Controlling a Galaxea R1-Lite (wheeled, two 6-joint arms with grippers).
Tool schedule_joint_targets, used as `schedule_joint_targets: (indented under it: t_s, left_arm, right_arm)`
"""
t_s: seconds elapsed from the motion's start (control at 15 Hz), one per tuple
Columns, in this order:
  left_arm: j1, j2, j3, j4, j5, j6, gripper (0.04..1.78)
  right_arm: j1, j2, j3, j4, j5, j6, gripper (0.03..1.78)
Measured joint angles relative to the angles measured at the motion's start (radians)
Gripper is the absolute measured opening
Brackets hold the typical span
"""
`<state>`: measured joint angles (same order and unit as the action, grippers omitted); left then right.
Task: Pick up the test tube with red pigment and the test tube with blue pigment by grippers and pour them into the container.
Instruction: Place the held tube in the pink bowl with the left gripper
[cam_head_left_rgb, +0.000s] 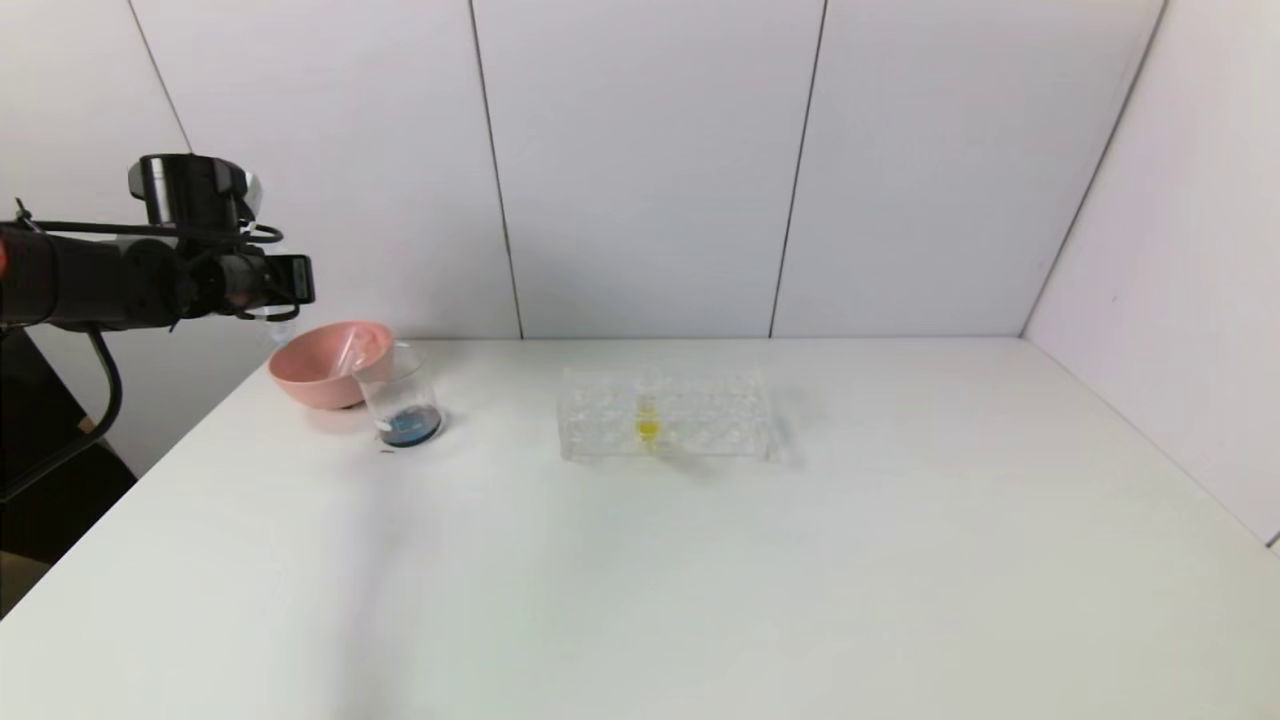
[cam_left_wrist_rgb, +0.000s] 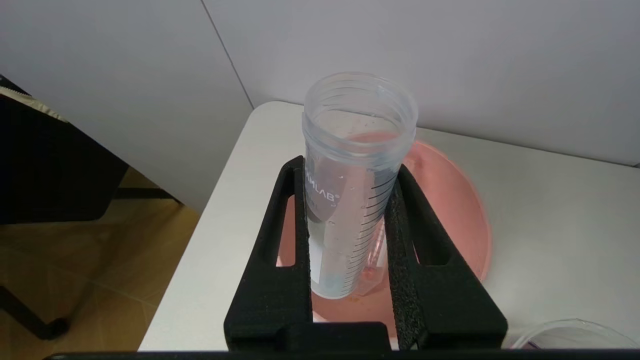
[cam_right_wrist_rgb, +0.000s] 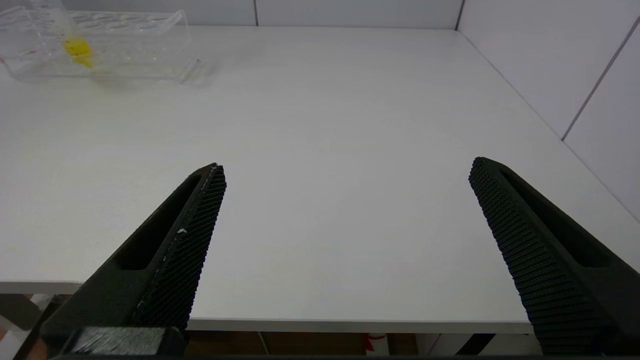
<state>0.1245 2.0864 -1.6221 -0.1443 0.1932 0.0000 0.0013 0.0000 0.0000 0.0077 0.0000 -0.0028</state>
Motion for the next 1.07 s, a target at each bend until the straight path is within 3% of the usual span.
schedule_joint_targets:
  t_s: [1.07]
  left_arm:
    - [0.017, 0.158, -0.088, -0.053, -0.035, 0.008, 0.45]
  right_arm:
    - [0.000, 0.000, 0.000, 0.000, 0.000, 0.000, 1.77]
